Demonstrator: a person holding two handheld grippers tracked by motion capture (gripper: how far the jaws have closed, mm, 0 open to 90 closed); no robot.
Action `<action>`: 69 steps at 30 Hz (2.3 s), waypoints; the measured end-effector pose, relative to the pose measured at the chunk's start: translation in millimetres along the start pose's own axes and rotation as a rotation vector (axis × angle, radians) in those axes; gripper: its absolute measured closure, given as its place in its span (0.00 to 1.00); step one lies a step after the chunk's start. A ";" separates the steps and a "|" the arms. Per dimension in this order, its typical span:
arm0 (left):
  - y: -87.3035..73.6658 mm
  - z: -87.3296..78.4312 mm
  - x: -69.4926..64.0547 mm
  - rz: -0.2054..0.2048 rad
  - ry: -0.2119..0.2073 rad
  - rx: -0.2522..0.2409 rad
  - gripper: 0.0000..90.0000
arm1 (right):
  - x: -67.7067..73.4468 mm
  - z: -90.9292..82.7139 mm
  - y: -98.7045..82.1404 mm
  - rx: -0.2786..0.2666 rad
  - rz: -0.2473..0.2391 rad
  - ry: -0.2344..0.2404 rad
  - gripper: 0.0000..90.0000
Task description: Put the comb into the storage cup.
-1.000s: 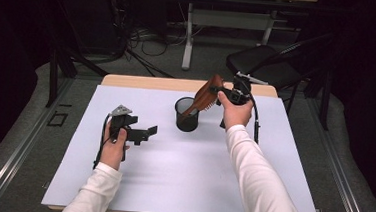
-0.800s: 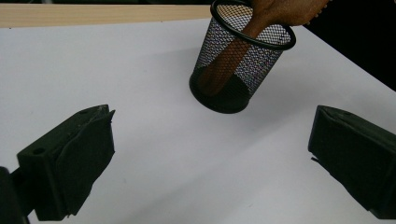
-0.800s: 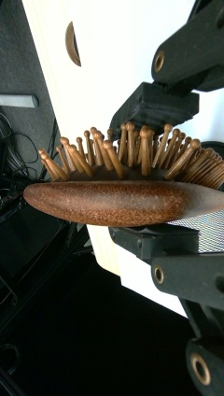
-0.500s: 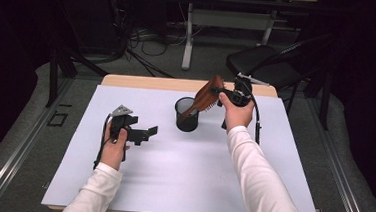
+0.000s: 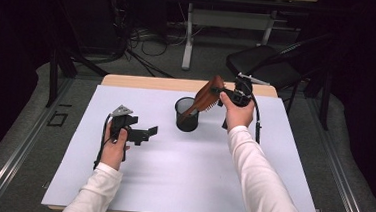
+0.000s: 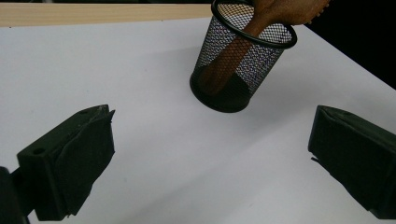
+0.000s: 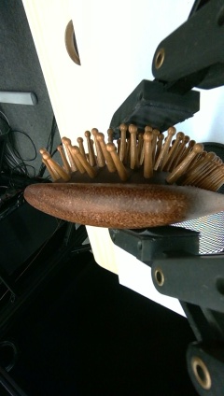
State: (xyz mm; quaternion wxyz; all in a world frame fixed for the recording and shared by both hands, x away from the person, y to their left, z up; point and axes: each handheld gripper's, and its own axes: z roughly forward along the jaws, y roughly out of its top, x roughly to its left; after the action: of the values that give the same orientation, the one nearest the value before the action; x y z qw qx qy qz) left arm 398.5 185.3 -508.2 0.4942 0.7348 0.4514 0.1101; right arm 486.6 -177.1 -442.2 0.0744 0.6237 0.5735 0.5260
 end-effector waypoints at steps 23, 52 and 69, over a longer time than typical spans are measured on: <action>0.0 -0.1 0.9 -0.004 0.002 -0.002 0.01 | 1.8 1.6 -1.1 -0.012 0.003 0.000 0.42; -0.5 0.3 1.2 -0.007 0.001 0.001 0.01 | 1.5 -7.1 3.3 -0.061 -0.039 -0.031 0.25; -1.3 -3.2 5.9 -0.022 0.012 -0.005 0.01 | -3.6 -23.5 12.0 -0.090 -0.028 -0.013 0.22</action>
State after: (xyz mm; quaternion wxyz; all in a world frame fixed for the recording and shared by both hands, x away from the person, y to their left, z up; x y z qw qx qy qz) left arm 399.2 192.0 -509.4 0.4943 0.7279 0.4623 0.1102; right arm 477.6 -195.9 -425.7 0.1135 0.6151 0.5575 0.5458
